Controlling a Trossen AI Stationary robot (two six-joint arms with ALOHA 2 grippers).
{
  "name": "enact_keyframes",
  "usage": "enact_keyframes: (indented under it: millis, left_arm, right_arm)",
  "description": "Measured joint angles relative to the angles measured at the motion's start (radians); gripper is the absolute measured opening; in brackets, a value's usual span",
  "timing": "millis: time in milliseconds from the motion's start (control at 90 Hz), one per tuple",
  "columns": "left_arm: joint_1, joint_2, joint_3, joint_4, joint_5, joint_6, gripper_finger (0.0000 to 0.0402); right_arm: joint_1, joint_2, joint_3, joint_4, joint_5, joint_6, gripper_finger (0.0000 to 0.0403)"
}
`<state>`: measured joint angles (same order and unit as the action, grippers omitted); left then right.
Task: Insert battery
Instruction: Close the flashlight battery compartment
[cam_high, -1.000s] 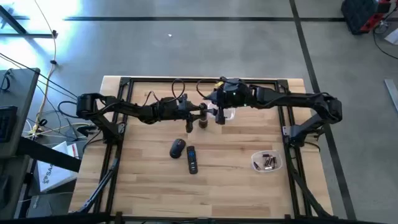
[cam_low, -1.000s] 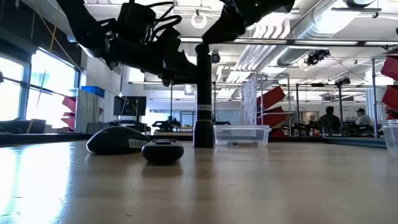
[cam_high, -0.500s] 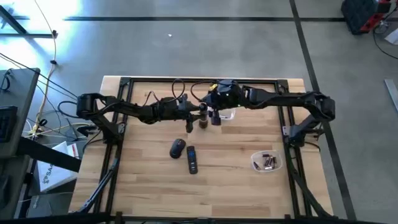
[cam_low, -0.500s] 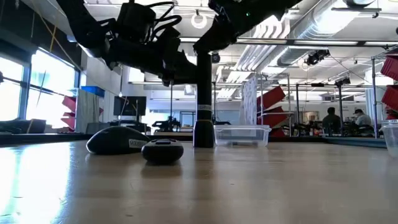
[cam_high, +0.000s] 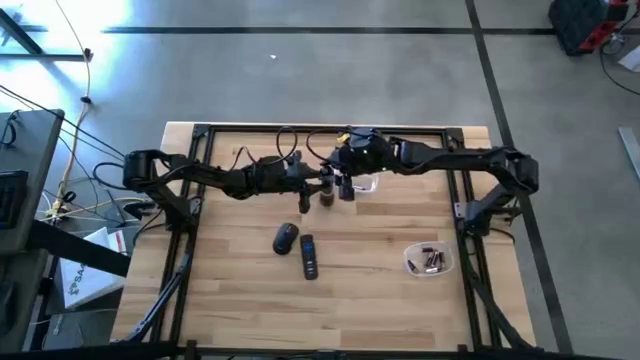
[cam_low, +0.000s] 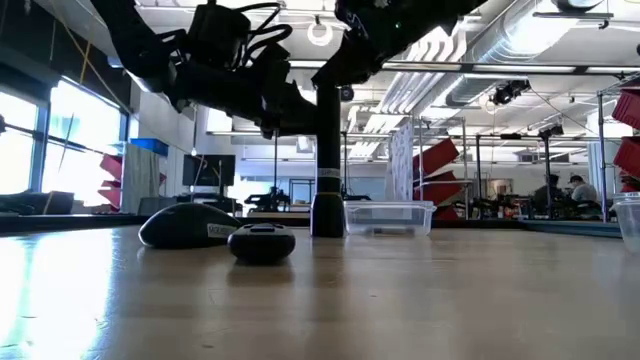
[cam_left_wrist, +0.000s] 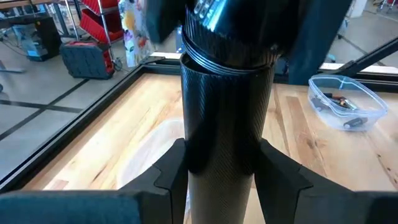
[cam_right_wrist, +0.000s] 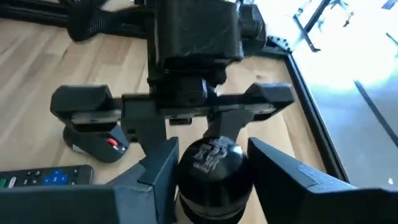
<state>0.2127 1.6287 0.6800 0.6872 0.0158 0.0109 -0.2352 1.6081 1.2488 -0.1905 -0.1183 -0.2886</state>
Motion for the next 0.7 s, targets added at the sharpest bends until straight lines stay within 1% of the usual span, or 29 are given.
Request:
enact_keyframes:
  millis: [111, 256, 544, 633, 700]
  left_arm:
    - [0.000, 0.000, 0.000, 0.000, 0.000, 0.000, 0.0116]
    - [0.000, 0.000, 0.000, 0.000, 0.000, 0.000, 0.0116]
    - [0.000, 0.000, 0.000, 0.000, 0.000, 0.000, 0.0116]
    - [0.000, 0.000, 0.000, 0.000, 0.000, 0.001, 0.0116]
    - [0.000, 0.000, 0.000, 0.000, 0.003, 0.001, 0.0116]
  right_arm:
    - [0.000, 0.000, 0.000, 0.000, 0.000, 0.004, 0.0135]
    - [0.000, 0.000, 0.000, 0.000, 0.001, 0.030, 0.0131]
    - [-0.007, -0.013, -0.001, 0.027, 0.003, 0.159, 0.0128]
    - [-0.023, -0.014, -0.004, 0.028, -0.017, 0.202, 0.0128]
    - [-0.033, -0.014, -0.030, 0.068, -0.047, 0.230, 0.0128]
